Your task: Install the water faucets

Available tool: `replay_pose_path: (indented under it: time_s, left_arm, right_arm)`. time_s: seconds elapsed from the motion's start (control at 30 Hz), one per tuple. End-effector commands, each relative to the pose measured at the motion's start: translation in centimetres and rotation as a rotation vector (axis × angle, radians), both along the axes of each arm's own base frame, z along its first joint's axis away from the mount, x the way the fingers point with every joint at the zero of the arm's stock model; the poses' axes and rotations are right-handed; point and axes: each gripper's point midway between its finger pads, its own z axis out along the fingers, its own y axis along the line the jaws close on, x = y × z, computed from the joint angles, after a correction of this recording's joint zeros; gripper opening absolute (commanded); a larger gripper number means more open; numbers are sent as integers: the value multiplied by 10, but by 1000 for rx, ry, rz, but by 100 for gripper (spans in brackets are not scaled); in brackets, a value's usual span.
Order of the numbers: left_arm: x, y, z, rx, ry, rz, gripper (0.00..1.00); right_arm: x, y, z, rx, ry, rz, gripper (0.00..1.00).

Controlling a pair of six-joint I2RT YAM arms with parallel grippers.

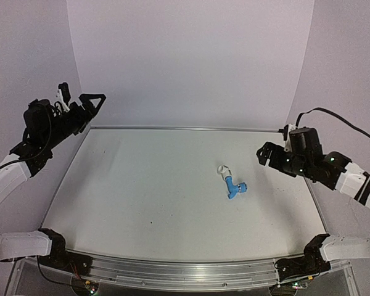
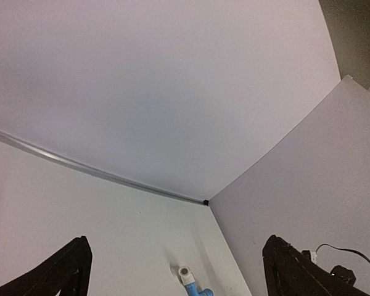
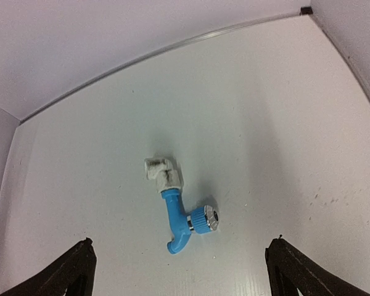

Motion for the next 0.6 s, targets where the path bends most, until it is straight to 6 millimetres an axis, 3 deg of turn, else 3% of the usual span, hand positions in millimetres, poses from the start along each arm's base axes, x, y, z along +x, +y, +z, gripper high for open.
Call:
replay_pose_path:
  time_s: [0.0, 0.23, 0.43, 0.57]
  left_arm:
    - [-23, 38, 63, 45, -218, 173, 100]
    - [-60, 75, 104, 60, -363, 333, 100]
    - [-69, 82, 113, 80, -399, 363, 100]
    - [-65, 81, 111, 87, -388, 364, 100]
  right_arm:
    - [-4, -38, 69, -184, -195, -52, 98]
    - [-4, -51, 132, -244, -324, -70, 98]
    - [-5, -60, 154, -268, -371, -109, 98]
    - [-7, -69, 147, -269, -366, -155, 98]
